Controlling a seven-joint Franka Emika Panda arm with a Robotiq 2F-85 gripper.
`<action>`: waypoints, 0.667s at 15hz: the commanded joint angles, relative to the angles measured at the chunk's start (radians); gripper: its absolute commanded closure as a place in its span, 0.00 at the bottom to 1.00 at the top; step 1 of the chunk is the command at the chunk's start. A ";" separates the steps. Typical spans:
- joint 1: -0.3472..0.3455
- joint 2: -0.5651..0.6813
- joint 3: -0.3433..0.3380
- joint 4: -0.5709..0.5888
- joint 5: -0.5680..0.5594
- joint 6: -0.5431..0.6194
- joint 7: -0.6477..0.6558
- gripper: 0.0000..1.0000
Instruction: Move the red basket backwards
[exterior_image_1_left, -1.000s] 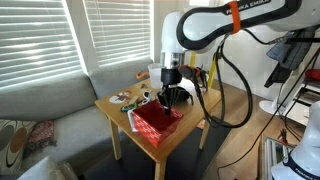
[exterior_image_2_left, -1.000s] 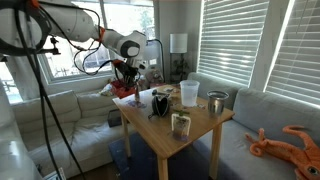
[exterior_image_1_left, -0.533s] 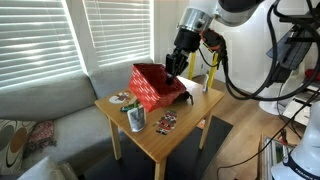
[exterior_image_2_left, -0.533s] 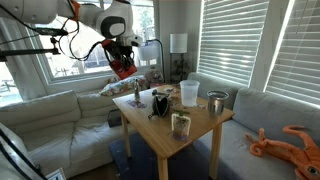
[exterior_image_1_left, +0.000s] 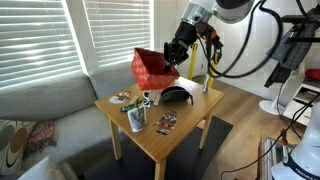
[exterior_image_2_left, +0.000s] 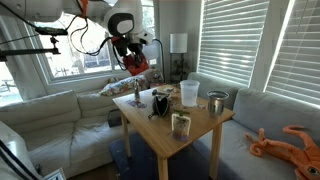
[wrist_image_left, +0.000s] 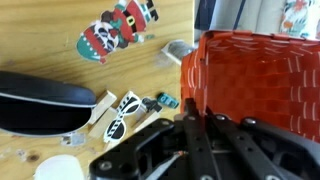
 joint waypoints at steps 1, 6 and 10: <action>-0.063 0.139 -0.066 0.194 0.035 -0.040 0.076 0.99; -0.088 0.218 -0.085 0.250 0.004 -0.010 0.152 0.95; -0.081 0.306 -0.081 0.327 0.004 -0.009 0.192 0.95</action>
